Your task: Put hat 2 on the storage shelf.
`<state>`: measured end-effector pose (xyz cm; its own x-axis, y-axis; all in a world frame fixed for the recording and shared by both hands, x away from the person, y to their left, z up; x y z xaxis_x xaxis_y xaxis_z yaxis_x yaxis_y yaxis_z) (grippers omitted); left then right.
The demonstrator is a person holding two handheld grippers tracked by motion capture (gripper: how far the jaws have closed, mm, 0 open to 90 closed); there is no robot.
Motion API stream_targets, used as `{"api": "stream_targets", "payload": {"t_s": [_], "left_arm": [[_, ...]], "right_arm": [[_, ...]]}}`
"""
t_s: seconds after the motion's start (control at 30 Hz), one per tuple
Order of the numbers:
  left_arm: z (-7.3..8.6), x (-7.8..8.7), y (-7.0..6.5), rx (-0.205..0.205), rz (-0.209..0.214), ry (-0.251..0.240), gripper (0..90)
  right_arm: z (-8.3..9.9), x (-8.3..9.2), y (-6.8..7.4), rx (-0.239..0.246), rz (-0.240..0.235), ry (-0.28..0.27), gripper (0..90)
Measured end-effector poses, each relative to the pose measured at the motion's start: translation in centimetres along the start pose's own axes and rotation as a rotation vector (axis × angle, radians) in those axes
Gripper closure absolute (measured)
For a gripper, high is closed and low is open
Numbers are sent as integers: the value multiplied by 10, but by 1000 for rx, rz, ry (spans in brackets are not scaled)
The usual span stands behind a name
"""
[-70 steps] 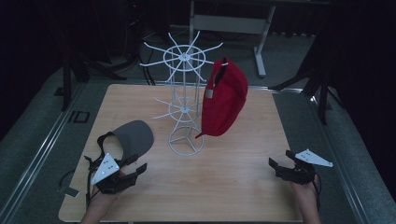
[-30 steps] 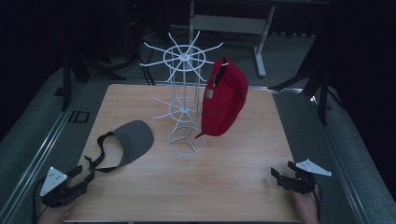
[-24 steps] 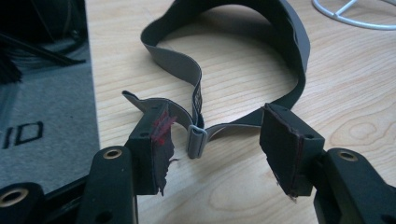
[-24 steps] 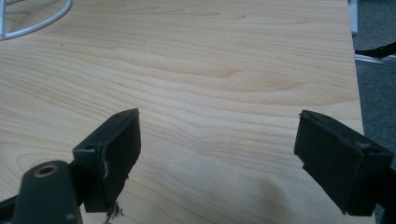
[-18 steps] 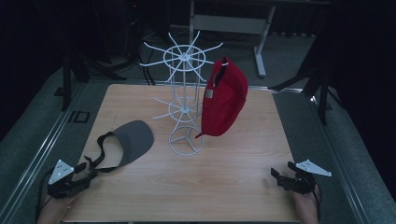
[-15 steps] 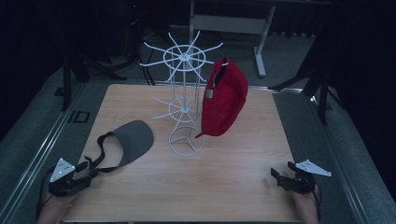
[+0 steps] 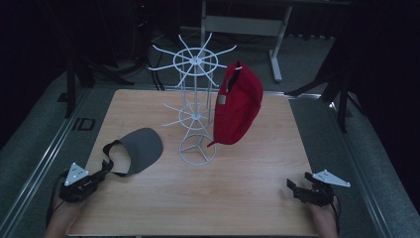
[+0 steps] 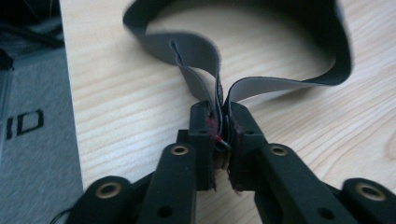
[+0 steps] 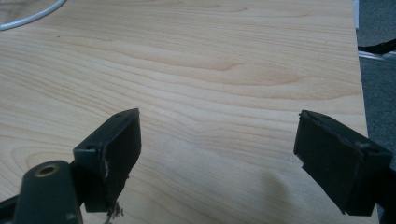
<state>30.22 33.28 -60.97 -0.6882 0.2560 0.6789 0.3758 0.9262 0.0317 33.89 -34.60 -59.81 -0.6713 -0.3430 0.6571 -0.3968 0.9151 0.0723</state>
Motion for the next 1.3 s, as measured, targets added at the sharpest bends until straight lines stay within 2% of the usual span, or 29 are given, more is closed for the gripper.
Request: {"api": "stream_targets", "payload": {"t_s": [0.23, 0.43, 0.7, 0.93, 1.0, 1.03, 1.17, 1.3], "left_arm": [[-26, 18, -6, -12, 5, -127, 860], [-51, 28, -17, -61, 10, -176, 862], [-82, 41, -31, -90, 27, -253, 862], [-103, 44, -40, -122, 36, -276, 862], [-108, 44, -42, -116, 57, -291, 862], [-112, 45, -43, -129, 43, -296, 862], [-124, 48, -50, -166, 72, -343, 862], [-138, 50, -52, -163, 96, -394, 862]], "right_arm": [[-1, 1, 0, -7, -6, -6, 147], [-1, 2, -1, -13, -9, -12, 147], [-1, 3, -1, -23, -22, -12, 147], [-1, 2, 0, -24, -40, -9, 147], [-1, 2, 1, -23, -43, -9, 147], [-1, 2, 1, -23, -42, -9, 147], [-1, 2, 1, -22, -44, -7, 147], [0, 2, 1, -21, -45, -3, 147]]}}
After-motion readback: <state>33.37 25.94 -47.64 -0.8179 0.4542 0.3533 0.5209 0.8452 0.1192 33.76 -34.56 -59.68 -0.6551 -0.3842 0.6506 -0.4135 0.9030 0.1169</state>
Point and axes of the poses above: each handheld gripper's, and its own axes: x roughly backward along the jaws, z roughly out of its underside, y roughly to its left, the point moved 8 cm from there along -x, roughly forward along the jaws, and after that the axes turned 7 degrees about y, right-handed, at the moved point
